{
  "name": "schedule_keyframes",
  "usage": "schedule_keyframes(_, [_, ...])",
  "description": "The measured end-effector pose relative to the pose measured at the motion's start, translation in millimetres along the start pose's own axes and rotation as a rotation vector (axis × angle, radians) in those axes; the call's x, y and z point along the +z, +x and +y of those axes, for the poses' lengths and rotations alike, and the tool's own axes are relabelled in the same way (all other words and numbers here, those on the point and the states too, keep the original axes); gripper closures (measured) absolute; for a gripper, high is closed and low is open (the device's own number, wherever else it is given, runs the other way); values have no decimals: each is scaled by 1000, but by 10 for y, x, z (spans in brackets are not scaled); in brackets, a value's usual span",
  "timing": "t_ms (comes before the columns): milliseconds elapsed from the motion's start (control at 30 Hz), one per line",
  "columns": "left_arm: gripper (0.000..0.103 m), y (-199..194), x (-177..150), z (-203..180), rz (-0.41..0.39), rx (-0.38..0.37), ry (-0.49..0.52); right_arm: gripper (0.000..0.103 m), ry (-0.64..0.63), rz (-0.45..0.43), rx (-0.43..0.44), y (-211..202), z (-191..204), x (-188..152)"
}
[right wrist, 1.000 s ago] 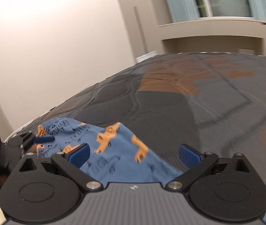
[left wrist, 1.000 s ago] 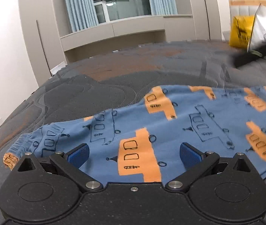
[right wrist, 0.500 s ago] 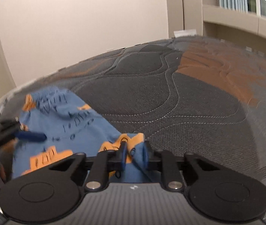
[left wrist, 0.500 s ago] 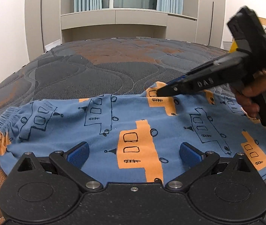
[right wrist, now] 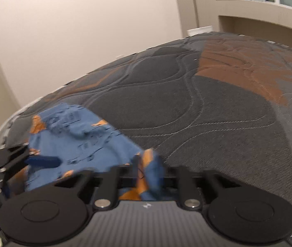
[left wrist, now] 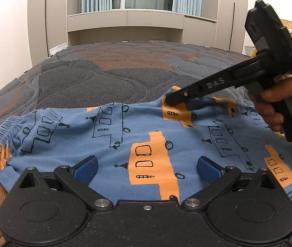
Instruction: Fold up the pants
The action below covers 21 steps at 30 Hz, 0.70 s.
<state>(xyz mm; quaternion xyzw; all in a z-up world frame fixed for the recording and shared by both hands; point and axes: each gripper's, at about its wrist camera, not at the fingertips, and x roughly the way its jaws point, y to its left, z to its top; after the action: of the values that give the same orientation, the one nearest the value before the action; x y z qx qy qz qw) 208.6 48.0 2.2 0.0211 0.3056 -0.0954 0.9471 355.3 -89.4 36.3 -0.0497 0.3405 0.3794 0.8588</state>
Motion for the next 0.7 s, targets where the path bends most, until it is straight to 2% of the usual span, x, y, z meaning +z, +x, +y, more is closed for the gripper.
schedule_keyframes(67, [0, 2, 1, 1, 1, 0, 0, 94, -10, -28, -50, 5, -5, 17])
schedule_keyframes(133, [0, 10, -2, 5, 2, 0, 0, 94, 19, -49, -59, -13, -60, 40])
schedule_keyframes(233, [0, 15, 0, 8, 3, 2, 1, 94, 31, -23, -56, 70, -113, 50])
schedule_keyframes(300, [0, 15, 1, 7, 3, 3, 2, 90, 57, 0, -49, 124, -187, 25])
schedule_keyframes(400, [0, 15, 1, 6, 4, 2, 1, 60, 93, -16, -83, 59, -342, 32])
schedule_keyframes(500, [0, 14, -1, 5, 4, 2, 2, 59, 101, -48, -181, -135, -385, 21])
schedule_keyframes(567, [0, 8, 10, -12, 5, 5, 3, 47, 65, -67, -192, -321, -295, -59])
schedule_keyframes(633, [0, 11, 9, -19, 5, 9, 5, 19, -7, -86, -209, -499, -123, -223])
schedule_keyframes(700, [0, 14, 11, -21, 6, 12, 6, 15, -93, -81, -273, -611, 42, -419])
